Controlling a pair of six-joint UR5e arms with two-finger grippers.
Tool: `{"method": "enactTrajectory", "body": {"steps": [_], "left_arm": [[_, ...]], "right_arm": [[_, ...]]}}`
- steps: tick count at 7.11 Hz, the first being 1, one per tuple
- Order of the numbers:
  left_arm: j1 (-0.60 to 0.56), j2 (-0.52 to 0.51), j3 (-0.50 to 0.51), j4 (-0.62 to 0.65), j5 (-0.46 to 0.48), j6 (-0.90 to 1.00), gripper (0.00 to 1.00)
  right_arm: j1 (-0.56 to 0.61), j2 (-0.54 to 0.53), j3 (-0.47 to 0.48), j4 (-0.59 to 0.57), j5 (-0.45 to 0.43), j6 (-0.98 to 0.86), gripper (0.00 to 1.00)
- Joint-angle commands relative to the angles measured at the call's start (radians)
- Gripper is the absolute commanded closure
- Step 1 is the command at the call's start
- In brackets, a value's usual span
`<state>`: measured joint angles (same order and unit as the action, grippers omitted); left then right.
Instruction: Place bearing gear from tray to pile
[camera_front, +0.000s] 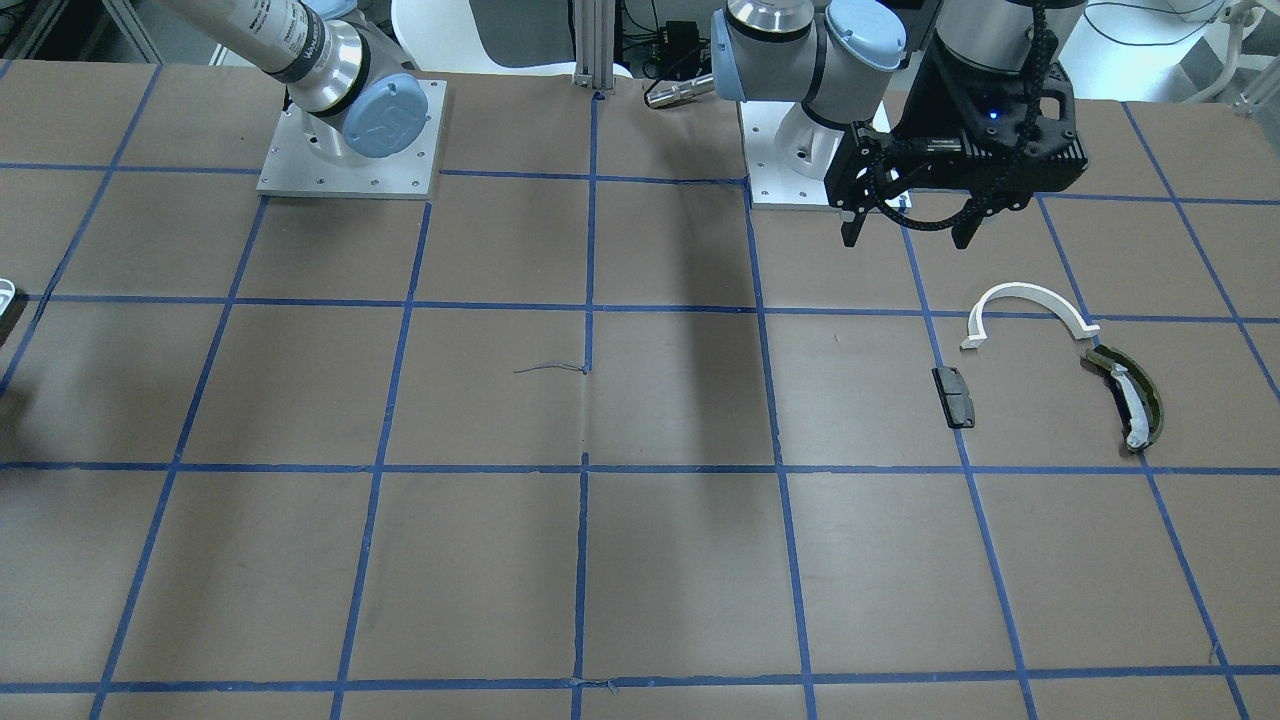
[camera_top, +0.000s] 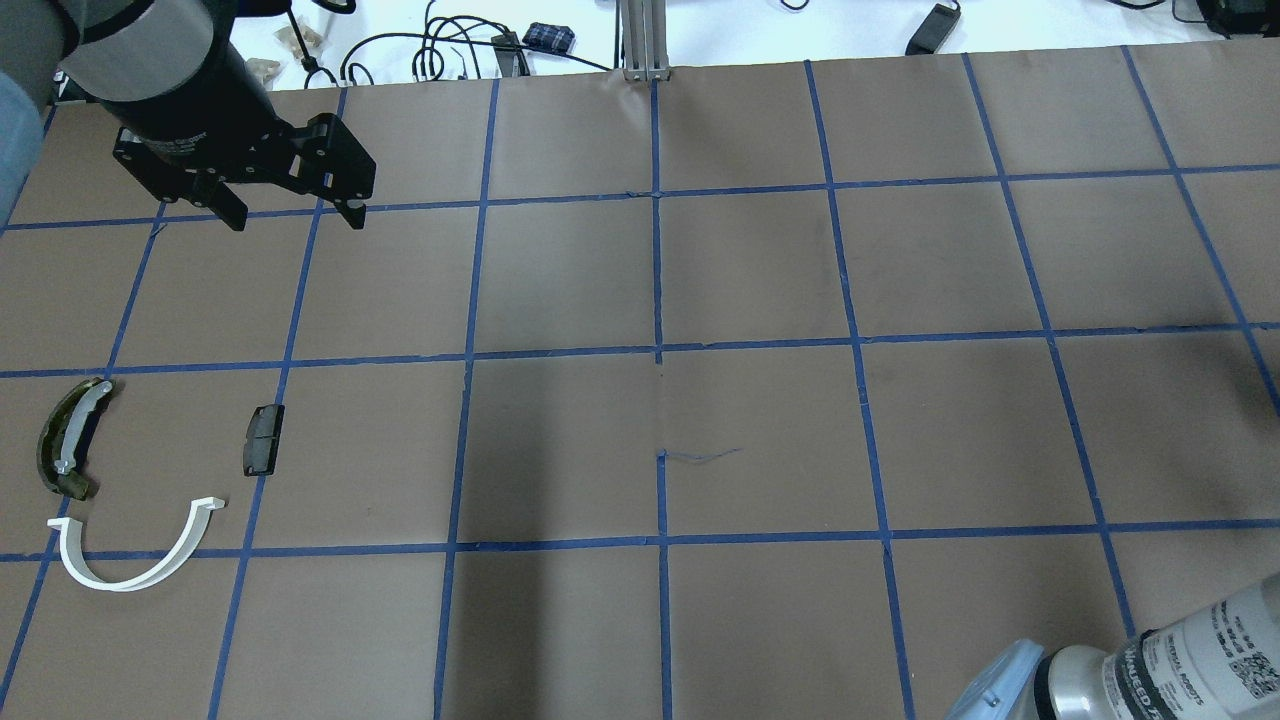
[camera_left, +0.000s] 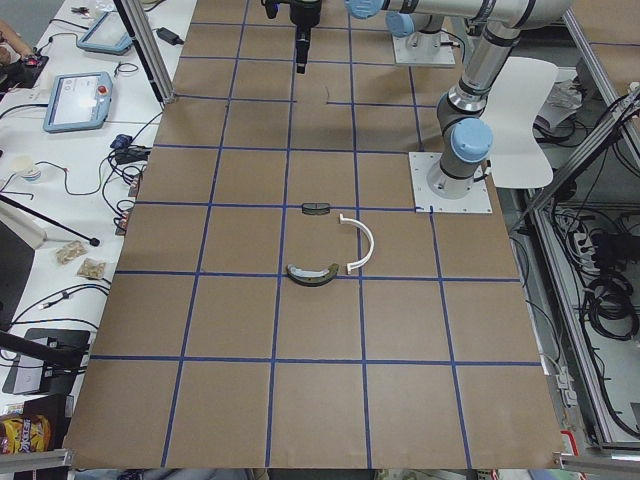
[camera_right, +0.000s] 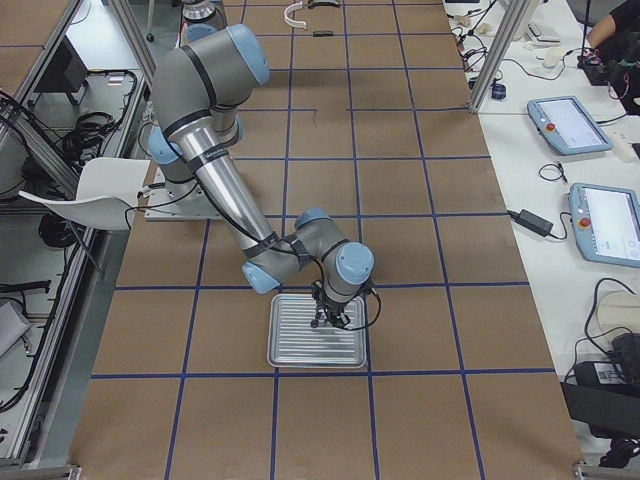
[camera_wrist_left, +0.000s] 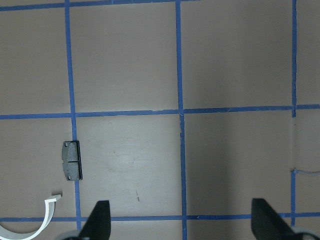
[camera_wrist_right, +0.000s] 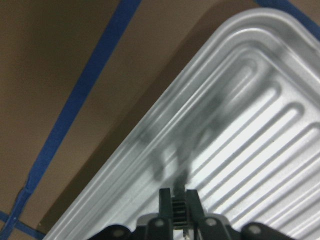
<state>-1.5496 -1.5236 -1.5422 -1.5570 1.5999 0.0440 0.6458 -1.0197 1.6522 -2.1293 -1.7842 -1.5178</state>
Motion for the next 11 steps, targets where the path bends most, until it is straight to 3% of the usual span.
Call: {"method": "enactTrajectory", "body": {"steps": [1, 4, 5, 7, 9, 11], "left_arm": [[0.000, 0.000, 0.001, 0.000, 0.000, 0.000, 0.00], [0.000, 0.000, 0.002, 0.000, 0.000, 0.000, 0.00], [0.000, 0.000, 0.002, 0.000, 0.000, 0.000, 0.00], [0.000, 0.000, 0.002, 0.000, 0.000, 0.000, 0.00], [0.000, -0.001, 0.002, 0.000, 0.000, 0.000, 0.00], [0.000, 0.000, 0.001, 0.000, 0.000, 0.000, 0.00]], "right_arm": [[0.002, -0.023, -0.006, 0.009, -0.043, 0.007, 1.00], [0.058, -0.140, -0.012, 0.109, 0.012, 0.083, 1.00], [0.121, -0.179, -0.012, 0.153, 0.029, 0.199, 1.00], [0.312, -0.268, -0.006, 0.297, 0.077, 0.565, 1.00], [0.531, -0.342, 0.000, 0.411, 0.201, 0.977, 1.00], [0.761, -0.336, 0.000, 0.401, 0.239, 1.365, 1.00]]}}
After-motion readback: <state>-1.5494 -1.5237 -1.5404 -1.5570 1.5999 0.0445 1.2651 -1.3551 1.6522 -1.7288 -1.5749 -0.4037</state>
